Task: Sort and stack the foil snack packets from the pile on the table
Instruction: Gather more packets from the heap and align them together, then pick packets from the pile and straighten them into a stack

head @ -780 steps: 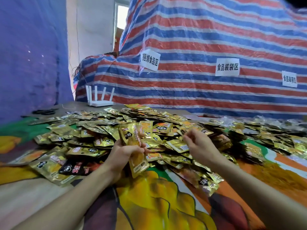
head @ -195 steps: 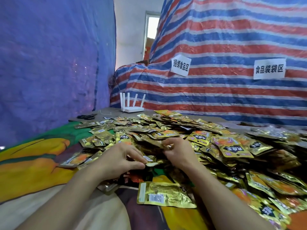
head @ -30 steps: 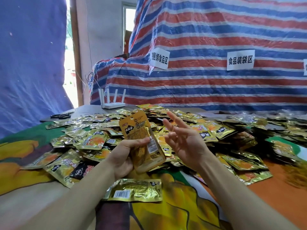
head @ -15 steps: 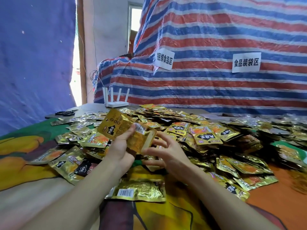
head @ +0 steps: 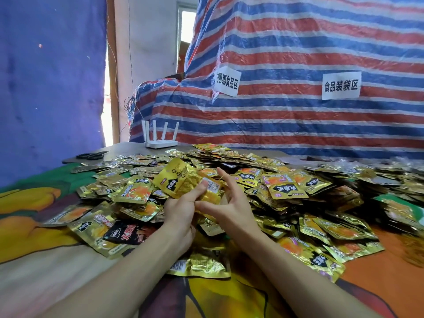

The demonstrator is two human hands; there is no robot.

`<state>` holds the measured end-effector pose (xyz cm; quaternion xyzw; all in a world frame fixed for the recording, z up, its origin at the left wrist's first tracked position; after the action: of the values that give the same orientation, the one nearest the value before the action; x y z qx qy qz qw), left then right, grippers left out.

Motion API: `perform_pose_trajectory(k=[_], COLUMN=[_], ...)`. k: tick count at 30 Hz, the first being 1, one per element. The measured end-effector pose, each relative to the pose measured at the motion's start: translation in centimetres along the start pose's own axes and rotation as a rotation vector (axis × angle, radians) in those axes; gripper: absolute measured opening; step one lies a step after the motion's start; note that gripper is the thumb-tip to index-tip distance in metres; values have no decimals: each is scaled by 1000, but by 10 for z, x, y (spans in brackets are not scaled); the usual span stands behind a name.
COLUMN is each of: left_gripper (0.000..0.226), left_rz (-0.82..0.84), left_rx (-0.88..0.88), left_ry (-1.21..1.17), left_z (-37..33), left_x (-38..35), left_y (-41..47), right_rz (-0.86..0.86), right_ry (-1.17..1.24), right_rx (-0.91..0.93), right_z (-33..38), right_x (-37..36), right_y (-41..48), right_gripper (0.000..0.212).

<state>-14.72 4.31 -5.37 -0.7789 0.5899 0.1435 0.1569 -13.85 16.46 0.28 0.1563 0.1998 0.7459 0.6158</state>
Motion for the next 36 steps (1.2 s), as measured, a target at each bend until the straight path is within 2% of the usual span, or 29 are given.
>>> perform_pose_trajectory(k=[3, 5, 8, 12, 20, 23, 26, 27, 29, 30, 32, 36], left_gripper=[35, 16, 16, 15, 17, 18, 31, 36, 41, 42, 40, 40], left_rz=[182, 276, 321, 345, 384, 403, 405, 398, 375, 371, 377, 351], left_rx=[74, 101, 115, 124, 106, 116, 148, 151, 140, 135, 126, 67], left_ry=[-8, -16, 12, -27, -96, -80, -89, -98, -102, -94, -59, 39], left_z=[5, 7, 9, 8, 4, 5, 6, 6, 2, 1, 0, 0], left_x=[-17, -24, -26, -27, -29, -32, -33, -32, -28, -27, -28, -29], left_y=[1, 0, 2, 2, 1, -2, -5, -6, -5, -5, -7, -3], right_rz=[28, 39, 47, 25, -6, -87, -231, -222, -80, 7, 104, 28], right_ry=[-6, 9, 2, 54, 180, 209, 308, 319, 254, 196, 49, -102], right_rx=[-28, -53, -78, -71, -64, -60, -144, -184, -236, -244, -198, -88], right_z=[-1, -5, -8, -7, -6, -7, -19, -22, -26, -25, -18, 3], right_x=[5, 9, 10, 13, 16, 25, 43, 44, 35, 27, 18, 31], right_y=[1, 3, 6, 9, 8, 10, 12, 13, 13, 11, 8, 11], right_gripper=[82, 64, 36, 25, 47, 39, 17, 13, 28, 37, 36, 22])
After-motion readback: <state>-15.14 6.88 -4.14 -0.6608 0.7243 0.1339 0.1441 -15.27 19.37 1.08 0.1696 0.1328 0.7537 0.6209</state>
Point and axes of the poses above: each hand's wrist, its own y-axis towards the middle knuckle, its own x-axis out of the back of the hand, z = x × y, the point moved 10 cm from there along y, towards the middle knuckle, and after that the axes turned 9 degrees about y, right-handed, at the moved point
